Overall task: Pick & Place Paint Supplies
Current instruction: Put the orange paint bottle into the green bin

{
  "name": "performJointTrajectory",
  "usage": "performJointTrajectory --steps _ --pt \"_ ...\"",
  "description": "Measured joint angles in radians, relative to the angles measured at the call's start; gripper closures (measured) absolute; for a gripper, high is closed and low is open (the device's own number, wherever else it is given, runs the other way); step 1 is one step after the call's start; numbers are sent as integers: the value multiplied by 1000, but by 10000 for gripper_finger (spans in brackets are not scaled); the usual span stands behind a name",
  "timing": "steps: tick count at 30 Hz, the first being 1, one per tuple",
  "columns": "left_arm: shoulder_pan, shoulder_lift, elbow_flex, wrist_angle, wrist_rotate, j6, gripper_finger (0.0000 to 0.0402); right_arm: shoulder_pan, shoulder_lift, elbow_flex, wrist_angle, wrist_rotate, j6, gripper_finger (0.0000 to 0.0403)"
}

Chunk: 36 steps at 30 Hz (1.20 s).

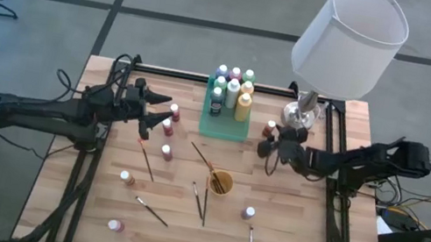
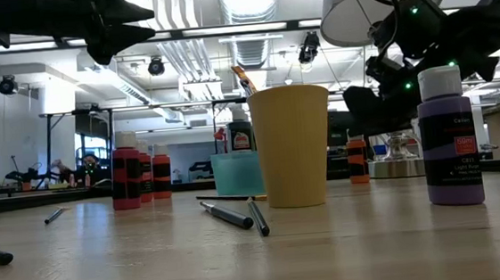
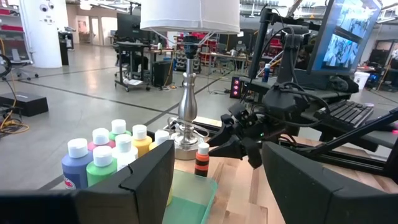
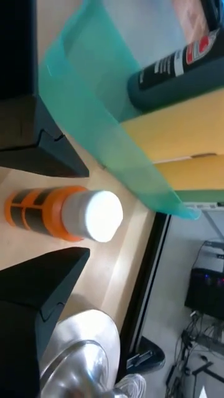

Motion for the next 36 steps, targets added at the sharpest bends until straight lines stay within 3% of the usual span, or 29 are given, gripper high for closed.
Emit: performJointTrajectory --steps 15,28,36 --pt "0 0 0 0 0 0 154 -69 4 3 39 -96 -6 245" --pt "0 0 0 0 0 0 154 -79 4 3 42 -101 -10 296" --pt "0 0 0 0 0 0 154 -78 1 3 43 -108 -9 294"
